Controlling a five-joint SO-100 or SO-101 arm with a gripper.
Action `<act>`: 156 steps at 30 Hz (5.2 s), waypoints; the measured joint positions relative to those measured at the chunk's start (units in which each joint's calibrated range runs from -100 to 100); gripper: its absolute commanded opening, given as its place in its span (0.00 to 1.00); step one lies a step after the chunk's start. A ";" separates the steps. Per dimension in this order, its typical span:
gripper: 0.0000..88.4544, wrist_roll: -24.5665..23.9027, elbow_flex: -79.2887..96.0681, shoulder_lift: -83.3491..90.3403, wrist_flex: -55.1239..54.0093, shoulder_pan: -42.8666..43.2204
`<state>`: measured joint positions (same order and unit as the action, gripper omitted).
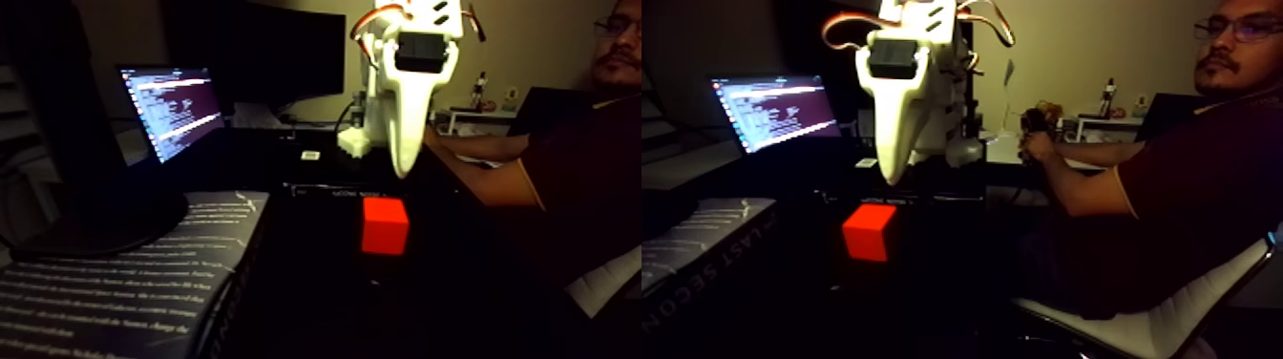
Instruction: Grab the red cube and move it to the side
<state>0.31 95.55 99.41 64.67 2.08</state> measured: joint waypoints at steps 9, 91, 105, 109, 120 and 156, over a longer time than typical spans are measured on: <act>0.01 0.37 0.00 0.00 0.00 0.00; 0.38 47.67 -50.91 -88.26 2.04 -8.42; 0.38 47.88 -54.17 -94.32 -1.63 -10.19; 0.38 49.13 -54.17 -95.75 -1.71 -10.19; 0.38 52.33 -54.17 -98.11 -1.71 -10.66; 0.38 52.91 -58.17 -104.08 -2.12 -9.50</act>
<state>53.22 37.39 -4.67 62.55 -7.41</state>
